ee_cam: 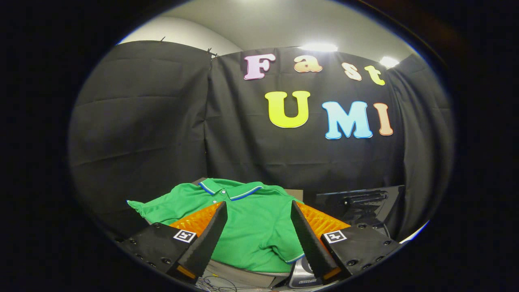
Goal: Put the clothes into the washing machine and then close the washing machine lid.
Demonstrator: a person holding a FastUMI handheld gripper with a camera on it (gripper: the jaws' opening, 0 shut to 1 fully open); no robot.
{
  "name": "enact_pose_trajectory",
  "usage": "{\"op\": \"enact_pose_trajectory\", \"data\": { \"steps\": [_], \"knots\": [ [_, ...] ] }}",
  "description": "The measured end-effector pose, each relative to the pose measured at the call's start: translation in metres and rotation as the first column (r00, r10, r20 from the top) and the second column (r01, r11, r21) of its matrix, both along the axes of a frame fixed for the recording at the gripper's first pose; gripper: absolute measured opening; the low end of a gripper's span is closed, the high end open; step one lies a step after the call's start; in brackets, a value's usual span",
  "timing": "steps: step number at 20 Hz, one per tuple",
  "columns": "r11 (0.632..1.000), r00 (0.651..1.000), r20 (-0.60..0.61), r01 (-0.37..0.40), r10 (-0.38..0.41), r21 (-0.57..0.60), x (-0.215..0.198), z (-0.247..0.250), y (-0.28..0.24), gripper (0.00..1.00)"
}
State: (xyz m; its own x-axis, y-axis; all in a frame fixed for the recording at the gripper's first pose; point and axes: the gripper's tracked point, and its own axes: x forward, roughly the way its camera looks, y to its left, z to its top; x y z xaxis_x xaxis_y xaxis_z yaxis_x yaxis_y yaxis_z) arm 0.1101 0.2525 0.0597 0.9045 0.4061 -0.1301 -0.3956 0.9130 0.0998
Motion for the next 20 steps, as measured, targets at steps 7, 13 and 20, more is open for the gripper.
{"op": "enact_pose_trajectory", "data": {
  "steps": [7, 13, 20],
  "knots": [
    [0.999, 0.996, -0.081, -0.041, 0.04, -0.015, 0.017, -0.003, 0.051, 0.98],
    [0.992, 0.98, -0.175, -0.109, 0.097, -0.062, 0.028, -0.018, 0.095, 0.98],
    [0.986, 0.956, -0.27, -0.144, 0.117, -0.084, 0.037, -0.03, 0.125, 0.98]
  ]
}}
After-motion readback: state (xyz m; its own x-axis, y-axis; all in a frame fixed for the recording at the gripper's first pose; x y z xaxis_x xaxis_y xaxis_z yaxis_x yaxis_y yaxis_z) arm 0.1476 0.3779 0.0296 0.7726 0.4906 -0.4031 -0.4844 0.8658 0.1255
